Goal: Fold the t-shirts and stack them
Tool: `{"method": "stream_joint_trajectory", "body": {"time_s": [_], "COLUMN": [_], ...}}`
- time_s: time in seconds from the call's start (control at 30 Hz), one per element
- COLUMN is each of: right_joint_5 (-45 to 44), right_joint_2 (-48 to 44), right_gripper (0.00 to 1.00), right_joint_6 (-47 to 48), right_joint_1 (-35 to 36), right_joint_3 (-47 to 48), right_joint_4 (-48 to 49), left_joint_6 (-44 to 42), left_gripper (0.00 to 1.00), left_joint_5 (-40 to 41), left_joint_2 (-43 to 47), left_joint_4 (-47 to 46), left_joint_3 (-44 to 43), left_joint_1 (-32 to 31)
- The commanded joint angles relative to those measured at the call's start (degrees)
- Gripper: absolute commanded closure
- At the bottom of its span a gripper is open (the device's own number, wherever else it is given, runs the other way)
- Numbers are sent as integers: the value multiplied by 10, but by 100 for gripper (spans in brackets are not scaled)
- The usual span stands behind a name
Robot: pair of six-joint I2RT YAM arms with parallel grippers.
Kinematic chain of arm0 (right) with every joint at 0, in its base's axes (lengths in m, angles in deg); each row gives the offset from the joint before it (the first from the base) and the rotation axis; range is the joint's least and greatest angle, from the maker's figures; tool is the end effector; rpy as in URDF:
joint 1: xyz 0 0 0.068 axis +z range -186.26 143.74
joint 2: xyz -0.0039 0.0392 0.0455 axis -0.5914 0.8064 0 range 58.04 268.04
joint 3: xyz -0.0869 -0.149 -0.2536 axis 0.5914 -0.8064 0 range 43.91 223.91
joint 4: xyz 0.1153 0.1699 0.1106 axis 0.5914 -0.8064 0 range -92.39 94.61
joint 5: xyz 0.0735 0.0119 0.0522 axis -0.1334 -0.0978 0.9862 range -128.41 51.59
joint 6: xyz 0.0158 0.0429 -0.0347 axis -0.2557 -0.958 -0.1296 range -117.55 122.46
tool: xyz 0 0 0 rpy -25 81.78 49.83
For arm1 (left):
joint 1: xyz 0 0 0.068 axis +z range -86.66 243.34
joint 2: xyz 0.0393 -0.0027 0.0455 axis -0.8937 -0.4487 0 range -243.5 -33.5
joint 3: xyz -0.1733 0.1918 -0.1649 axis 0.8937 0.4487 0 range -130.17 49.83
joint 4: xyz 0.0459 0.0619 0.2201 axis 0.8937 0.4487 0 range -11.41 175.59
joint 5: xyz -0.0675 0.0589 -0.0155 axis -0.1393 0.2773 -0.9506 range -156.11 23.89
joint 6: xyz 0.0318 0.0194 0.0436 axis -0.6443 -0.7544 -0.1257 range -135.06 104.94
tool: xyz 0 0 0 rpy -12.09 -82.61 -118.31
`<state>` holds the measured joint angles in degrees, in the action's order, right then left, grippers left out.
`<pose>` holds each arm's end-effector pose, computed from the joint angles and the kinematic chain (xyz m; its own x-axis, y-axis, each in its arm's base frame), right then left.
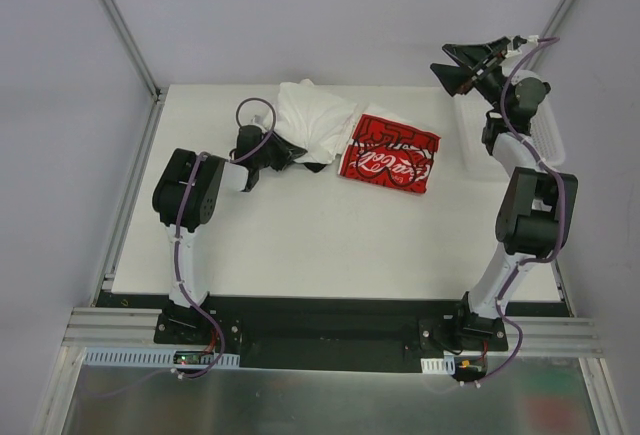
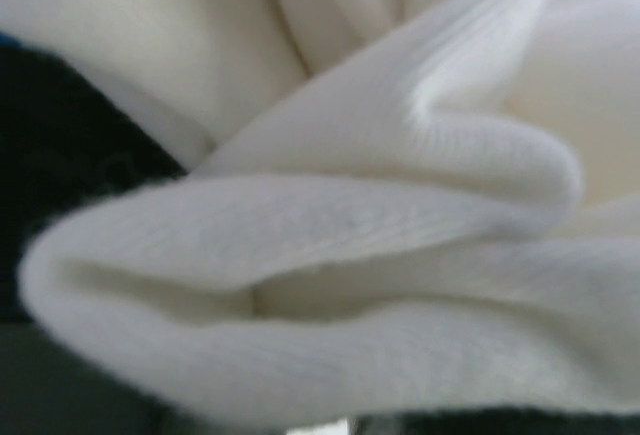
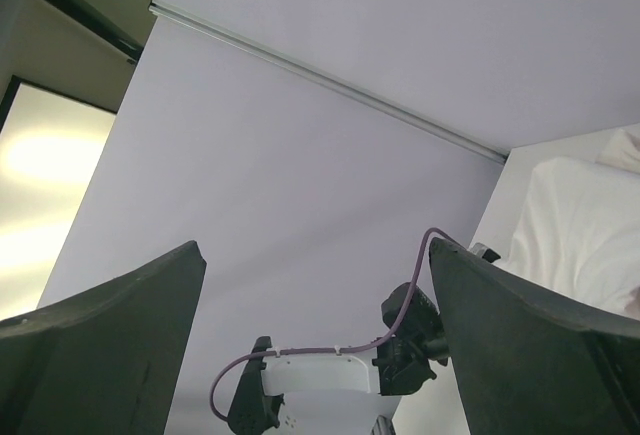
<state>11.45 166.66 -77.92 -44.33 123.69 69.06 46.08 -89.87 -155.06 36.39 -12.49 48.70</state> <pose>0.4142 -0.0273 0.4042 -0.4211 0.7016 -0.5748 -0.6562 0.2019 0.7271 0.4255 -0.1281 0.1818 -0.6660 -0.6544 -0.3580 0.0433 0.4453 -0.8943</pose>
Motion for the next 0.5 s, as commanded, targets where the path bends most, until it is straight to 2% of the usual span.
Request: {"method": "stream_joint_trajectory", "body": {"time_s": [0.0,0.07,0.17,0.2,0.33,0.43,0.47], "right_joint_5": [15,23,32,39,60,103,122], "right_joint_2": [-43,-41,-35,-32,-32,-40,-44], "right_gripper": [3,2,3,2,2,0,0], "right_joint_6": [7,5,11,13,29,64,105], "right_joint_1": [-7,-8,-9,-9,-10,-11,-11], "right_joint_3": [-3,-1,-7,-11,-42,-45,-43], "right_joint_4": [47,46,40,40,36,-3,-41], "left_joint_6": [-16,-37,-78,-88,-152,-211,-228], "left_gripper": [75,53,41,32,28,21,20], "left_joint_5": [-46,-55,-69,-75,-101,-140,-153], "left_joint_2": [8,20,41,47,97,134,141], "left_joint_4": [17,36,83,92,160,225,266], "left_joint_3": [4,-18,-59,-69,-134,-185,-201], "left_joint_1": [-9,-7,-3,-3,1,1,2]}}
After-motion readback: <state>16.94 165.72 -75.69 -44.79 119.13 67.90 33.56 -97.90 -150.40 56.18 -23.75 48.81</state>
